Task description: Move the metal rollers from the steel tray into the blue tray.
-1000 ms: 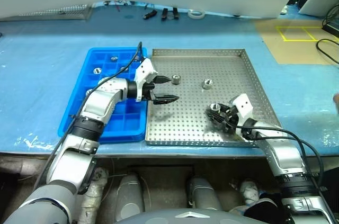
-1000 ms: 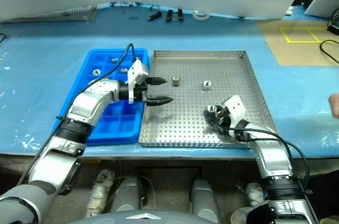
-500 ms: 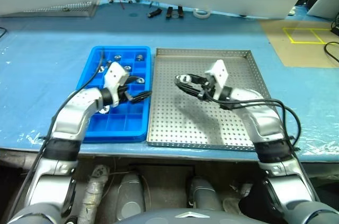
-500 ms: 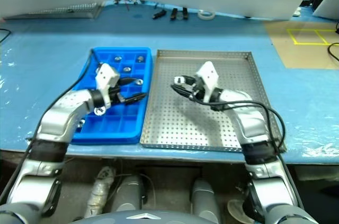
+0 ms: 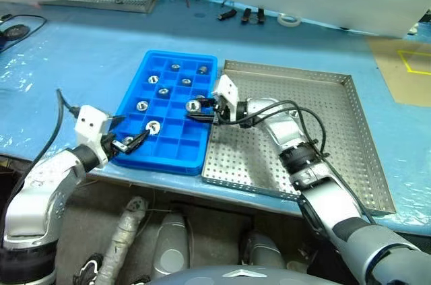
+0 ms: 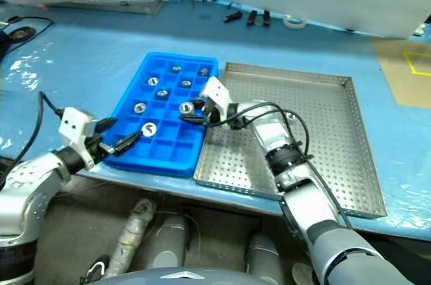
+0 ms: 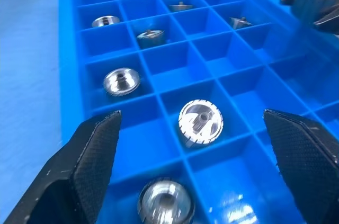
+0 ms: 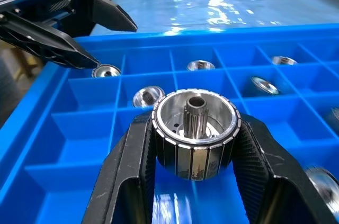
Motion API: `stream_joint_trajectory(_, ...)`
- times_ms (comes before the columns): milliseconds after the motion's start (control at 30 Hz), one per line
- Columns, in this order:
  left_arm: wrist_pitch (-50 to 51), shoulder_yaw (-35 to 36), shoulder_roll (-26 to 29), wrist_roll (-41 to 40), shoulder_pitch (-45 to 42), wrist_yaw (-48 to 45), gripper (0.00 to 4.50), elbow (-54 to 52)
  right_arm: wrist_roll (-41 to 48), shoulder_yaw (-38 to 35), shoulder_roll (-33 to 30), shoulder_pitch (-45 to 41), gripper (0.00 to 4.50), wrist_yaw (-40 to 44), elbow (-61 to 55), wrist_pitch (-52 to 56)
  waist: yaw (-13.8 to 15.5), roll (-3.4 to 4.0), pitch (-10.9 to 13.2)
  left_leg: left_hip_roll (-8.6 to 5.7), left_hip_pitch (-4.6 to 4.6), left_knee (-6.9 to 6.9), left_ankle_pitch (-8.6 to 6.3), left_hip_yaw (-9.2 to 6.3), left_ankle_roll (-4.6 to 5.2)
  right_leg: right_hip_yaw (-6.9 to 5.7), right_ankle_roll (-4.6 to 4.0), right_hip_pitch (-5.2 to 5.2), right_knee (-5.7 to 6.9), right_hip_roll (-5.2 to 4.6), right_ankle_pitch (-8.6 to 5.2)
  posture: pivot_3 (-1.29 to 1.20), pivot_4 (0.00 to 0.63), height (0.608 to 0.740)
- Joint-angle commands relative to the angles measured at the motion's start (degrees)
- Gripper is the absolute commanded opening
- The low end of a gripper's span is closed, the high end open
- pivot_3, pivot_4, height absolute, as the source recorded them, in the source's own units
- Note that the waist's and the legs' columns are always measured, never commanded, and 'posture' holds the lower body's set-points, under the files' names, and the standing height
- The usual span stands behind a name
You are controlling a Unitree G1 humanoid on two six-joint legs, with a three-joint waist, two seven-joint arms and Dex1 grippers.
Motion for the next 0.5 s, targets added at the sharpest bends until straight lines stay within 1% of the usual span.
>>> stream_joint_trajectory(33,0.86,1.46,0.1,-2.09,0.1,1.87,4.5,-3.95,-1.13,-1.95,1.91,-4.0,1.63,-1.84,7.03,-4.18,1.15,0.01,0.01,0.0,0.0,0.0,0.0,-0.01,-0.01,-0.02,-0.01,0.0,0.01,-0.01,-0.01,0.51,0.15,0.74)
stream_joint_trajectory(200,1.3,-0.95,-0.41,-2.91,0.02,3.16,4.5,-4.79,-2.58,-3.12,3.63,-6.99,1.63,-3.49,15.34,-7.54,2.64,0.02,0.01,0.01,0.01,0.02,0.03,-0.04,-0.06,-0.03,-0.01,0.0,0.14,-0.02,-0.01,0.49,0.15,0.74)
stream_joint_trajectory(367,1.13,-2.97,-0.15,-3.49,-1.58,3.17,4.5,-3.59,-4.94,-3.36,5.05,-8.14,1.63,-5.86,20.56,-10.62,2.58,0.02,0.01,0.1,0.04,0.03,0.11,-0.07,-0.18,-0.04,-0.07,-0.06,0.32,0.07,-0.05,0.47,0.15,0.74)
stream_joint_trajectory(500,1.15,-3.83,-0.04,-4.14,-2.46,2.95,4.5,-3.18,-5.78,-3.86,5.24,-8.38,1.63,-6.72,21.9,-11.83,2.62,0.02,0.01,0.15,0.05,0.04,0.16,-0.08,-0.28,-0.07,-0.18,-0.14,0.56,0.09,-0.11,0.47,0.15,0.74)
